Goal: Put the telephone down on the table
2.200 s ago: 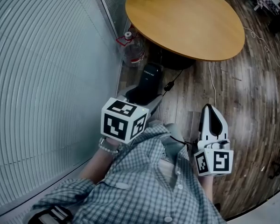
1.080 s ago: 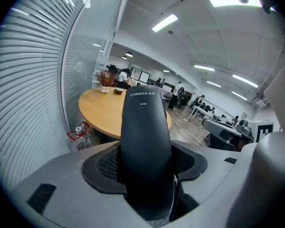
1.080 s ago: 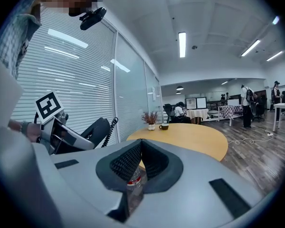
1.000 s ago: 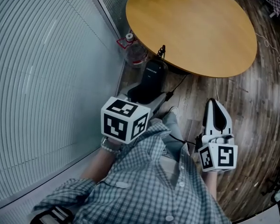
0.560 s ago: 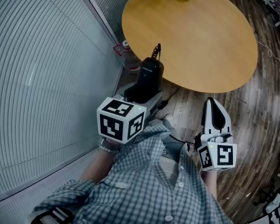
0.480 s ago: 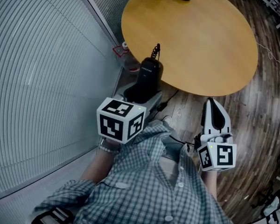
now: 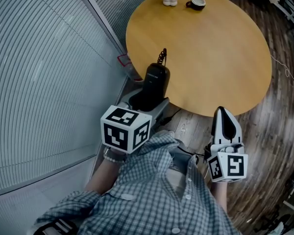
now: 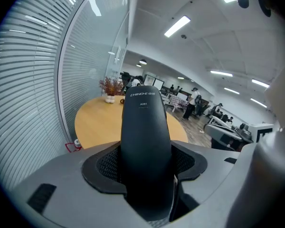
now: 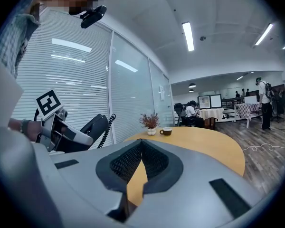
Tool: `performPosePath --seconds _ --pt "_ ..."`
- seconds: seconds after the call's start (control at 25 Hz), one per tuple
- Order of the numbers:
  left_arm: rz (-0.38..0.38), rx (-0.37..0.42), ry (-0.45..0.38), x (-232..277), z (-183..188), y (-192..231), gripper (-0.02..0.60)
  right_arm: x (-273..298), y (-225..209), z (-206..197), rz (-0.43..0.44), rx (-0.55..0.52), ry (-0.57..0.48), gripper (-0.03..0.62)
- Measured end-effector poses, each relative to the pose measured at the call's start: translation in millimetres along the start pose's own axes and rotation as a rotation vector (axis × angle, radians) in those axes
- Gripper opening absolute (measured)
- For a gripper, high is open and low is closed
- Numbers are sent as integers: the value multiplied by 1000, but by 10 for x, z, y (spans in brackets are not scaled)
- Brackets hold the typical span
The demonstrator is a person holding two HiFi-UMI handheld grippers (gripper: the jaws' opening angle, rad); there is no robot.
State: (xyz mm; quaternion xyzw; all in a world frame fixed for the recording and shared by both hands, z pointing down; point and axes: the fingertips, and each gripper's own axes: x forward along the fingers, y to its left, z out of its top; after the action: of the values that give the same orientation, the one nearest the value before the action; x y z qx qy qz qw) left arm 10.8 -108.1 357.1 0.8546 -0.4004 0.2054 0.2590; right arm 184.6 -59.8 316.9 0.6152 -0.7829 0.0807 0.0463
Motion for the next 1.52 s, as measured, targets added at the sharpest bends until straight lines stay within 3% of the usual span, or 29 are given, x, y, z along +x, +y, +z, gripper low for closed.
performPosePath --seconds 0.88,1.52 --pt "-39 64 28 478 395 -111 281 123 -463 50 -84 47 -13 8" --pt "-53 122 140 1532 962 143 281 790 -895 161 -164 80 27 8"
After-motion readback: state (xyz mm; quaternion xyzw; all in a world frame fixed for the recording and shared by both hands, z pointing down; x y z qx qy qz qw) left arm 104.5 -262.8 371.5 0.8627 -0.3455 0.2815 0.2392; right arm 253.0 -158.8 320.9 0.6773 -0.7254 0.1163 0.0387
